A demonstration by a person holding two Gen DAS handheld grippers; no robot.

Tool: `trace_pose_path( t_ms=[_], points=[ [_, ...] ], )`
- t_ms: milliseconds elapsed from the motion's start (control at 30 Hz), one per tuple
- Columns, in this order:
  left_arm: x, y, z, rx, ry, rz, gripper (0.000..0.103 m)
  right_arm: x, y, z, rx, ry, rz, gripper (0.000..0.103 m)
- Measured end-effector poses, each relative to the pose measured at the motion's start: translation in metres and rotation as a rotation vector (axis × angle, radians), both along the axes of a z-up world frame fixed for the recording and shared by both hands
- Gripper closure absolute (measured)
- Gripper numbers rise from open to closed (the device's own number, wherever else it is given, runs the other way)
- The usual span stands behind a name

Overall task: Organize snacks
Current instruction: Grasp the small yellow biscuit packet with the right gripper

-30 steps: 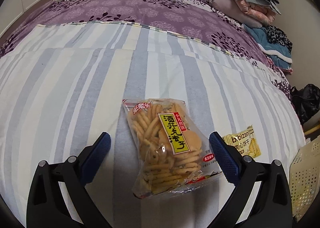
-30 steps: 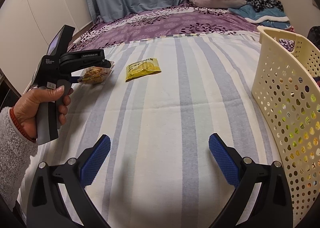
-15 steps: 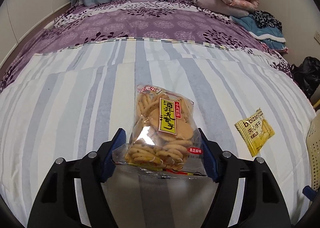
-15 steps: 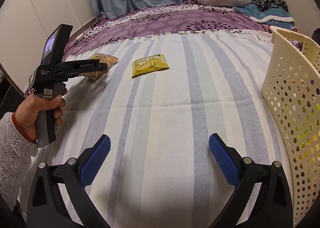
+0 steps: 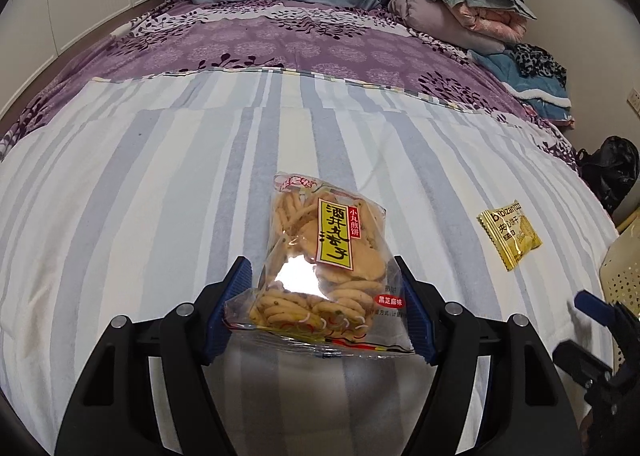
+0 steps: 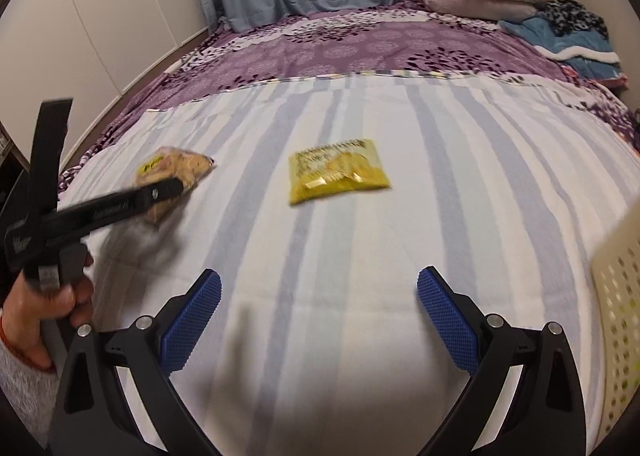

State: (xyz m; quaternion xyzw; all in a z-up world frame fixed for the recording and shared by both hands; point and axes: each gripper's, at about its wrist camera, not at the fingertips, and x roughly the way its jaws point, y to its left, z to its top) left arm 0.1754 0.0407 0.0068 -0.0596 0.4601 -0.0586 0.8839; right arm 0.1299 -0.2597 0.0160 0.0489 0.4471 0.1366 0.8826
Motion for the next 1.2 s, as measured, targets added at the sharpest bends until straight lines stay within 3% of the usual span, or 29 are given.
trace_pose_path(
  t_ms=[200,700,800,833,867,1000,1067,1200],
  points=[
    [-0.015,0.013,-0.001,-0.014,0.001,0.016,0.031,0.038,0.019,-0.011,0.038,0.031,0.034,0.005],
    [-0.025,0.023,0.0,-0.006,-0.01,0.011,0.03,0.101,0.033,-0.016,-0.042,0.019,-0.007,0.007],
    [-0.024,0.024,0.001,-0.003,-0.01,0.007,0.029,0.104,0.036,-0.015,-0.103,0.013,-0.024,0.019],
    [-0.024,0.025,0.001,0.004,-0.01,0.008,0.024,0.104,0.036,-0.015,-0.118,0.012,-0.03,0.024],
    [-0.024,0.025,0.002,0.016,-0.011,0.012,0.018,0.104,0.036,-0.015,-0.123,0.011,-0.032,0.026],
    [-0.021,0.024,0.003,0.025,-0.01,0.012,0.016,0.104,0.034,-0.014,-0.147,0.006,-0.047,0.035],
    [-0.02,0.025,0.003,0.032,-0.012,0.013,0.01,0.103,0.032,-0.014,-0.153,0.004,-0.056,0.04],
    [-0.017,0.025,0.006,0.044,-0.019,0.011,0.01,0.103,0.031,-0.014,-0.181,0.001,-0.065,0.049]
  ],
)
